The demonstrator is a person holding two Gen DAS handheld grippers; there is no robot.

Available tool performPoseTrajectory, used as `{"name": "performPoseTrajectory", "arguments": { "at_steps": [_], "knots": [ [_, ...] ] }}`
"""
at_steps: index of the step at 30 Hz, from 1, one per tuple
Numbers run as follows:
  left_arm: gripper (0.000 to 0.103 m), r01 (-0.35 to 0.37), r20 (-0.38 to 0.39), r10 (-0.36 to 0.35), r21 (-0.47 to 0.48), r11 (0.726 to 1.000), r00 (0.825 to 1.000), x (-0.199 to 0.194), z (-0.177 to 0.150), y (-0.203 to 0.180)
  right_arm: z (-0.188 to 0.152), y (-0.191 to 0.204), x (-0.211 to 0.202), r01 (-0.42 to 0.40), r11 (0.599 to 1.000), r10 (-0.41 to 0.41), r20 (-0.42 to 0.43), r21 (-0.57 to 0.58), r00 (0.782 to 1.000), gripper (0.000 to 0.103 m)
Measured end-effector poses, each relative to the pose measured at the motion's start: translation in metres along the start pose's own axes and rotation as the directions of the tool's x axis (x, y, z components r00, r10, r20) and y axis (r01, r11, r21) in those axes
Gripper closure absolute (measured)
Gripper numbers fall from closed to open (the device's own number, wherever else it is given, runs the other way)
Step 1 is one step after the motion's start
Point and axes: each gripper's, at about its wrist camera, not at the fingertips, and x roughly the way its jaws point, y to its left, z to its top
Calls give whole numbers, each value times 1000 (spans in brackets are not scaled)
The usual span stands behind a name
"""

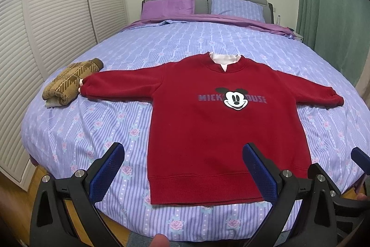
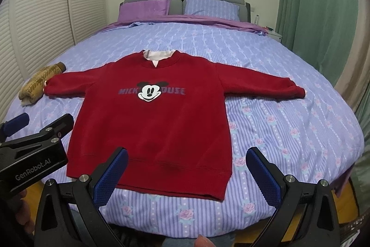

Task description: Fold small clothes

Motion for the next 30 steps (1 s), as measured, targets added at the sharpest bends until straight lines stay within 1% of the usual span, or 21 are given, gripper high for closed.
{"name": "performPoseTrajectory", "arguments": {
  "at_steps": [11, 15, 20, 30],
  "knots": [
    [0, -12, 6, 12, 3, 1000, 1000, 0, -1, 2, 0, -1, -2, 7, 1000, -7, -1, -4, 1000, 0],
    [0, -11, 4, 11, 3, 1000, 1000, 0, -1, 3, 0, -1, -2, -7, 1000, 7, -4, -1, 1000, 0],
    [0, -10, 4, 10, 3, 1000, 1000, 0, -2, 4, -1, 1, -1, 9, 1000, -9, -8, -15, 1000, 0],
    [0, -16, 5, 16, 4, 1000, 1000, 0, -3, 5, -1, 0, 0, 8, 1000, -8, -10, -15, 1000, 0]
  ]
}}
